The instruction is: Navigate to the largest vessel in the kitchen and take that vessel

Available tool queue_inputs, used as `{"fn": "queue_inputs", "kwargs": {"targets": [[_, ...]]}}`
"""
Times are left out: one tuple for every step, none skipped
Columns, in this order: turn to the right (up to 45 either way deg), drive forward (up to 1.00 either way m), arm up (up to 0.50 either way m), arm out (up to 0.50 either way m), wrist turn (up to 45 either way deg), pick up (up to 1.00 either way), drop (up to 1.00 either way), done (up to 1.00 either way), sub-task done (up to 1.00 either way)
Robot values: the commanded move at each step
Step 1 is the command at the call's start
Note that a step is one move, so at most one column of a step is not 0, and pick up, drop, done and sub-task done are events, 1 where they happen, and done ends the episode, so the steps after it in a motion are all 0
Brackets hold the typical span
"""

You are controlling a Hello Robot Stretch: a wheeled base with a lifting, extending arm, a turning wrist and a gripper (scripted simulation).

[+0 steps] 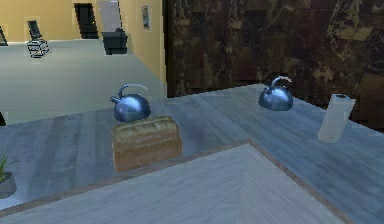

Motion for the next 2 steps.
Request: {"fn": "queue_inputs", "kwargs": {"targets": [[0.0, 0.0, 0.0, 0.0, 0.0, 1.0, 0.0, 0.0, 0.0], [0.0, 0.0, 0.0, 0.0, 0.0, 0.0, 0.0, 1.0, 0.0]]}}
